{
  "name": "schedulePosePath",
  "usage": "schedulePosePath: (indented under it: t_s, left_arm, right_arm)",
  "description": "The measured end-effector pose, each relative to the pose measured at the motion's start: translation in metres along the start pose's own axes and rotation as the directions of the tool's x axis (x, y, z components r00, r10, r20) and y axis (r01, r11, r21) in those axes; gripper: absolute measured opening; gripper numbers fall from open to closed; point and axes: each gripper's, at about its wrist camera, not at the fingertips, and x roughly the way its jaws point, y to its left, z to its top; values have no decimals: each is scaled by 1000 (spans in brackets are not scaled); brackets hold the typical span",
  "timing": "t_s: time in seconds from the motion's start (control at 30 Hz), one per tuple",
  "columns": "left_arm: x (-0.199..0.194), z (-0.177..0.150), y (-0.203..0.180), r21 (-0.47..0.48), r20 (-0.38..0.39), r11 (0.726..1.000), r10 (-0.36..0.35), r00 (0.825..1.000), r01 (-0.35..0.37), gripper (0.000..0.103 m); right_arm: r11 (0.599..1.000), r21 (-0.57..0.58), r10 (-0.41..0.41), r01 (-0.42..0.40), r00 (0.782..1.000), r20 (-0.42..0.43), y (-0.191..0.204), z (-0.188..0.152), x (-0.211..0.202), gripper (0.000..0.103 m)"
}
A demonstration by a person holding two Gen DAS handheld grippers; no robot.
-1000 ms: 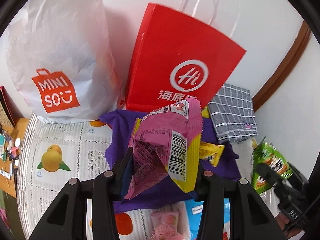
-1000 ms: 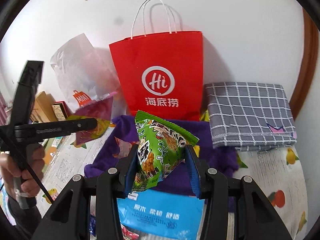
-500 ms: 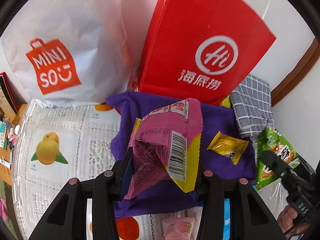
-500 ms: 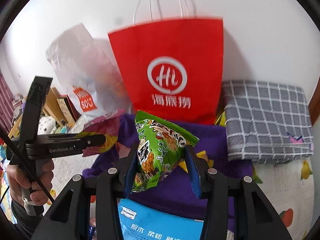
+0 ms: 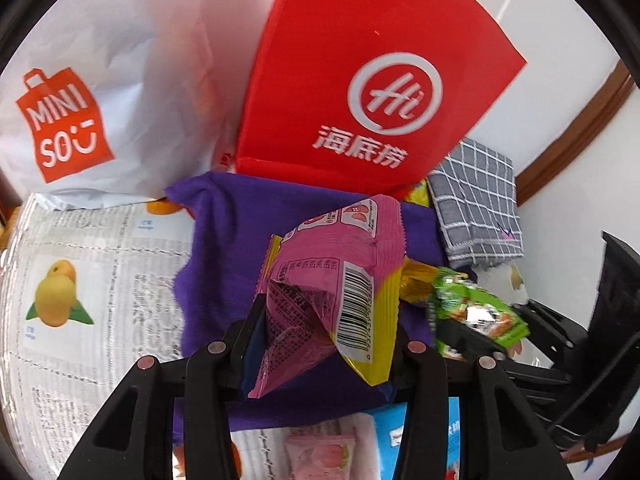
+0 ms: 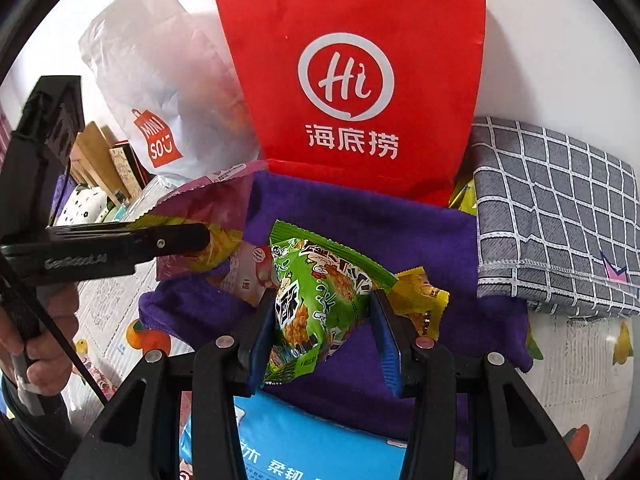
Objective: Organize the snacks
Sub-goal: 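Carry the green and pink-yellow bags over the purple towel with both grippers, then open the right gripper onto the towel while the left releases its pink bag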
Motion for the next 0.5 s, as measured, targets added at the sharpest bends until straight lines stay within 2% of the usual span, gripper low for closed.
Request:
schedulePosePath:
  t_s: [0.27,0.5]
  left_arm:
    - [2,-3,-6,12,-8,1000,28,1000,-28,44]
    - [13,-5,-5,3,-58,1000,29,998,-29,45]
  right_arm:
    - [1000,-7,-27,26,997,-77,-2,-5,24,46]
    - [999,-9,-48,47,992,-116,-4,-9,37,46]
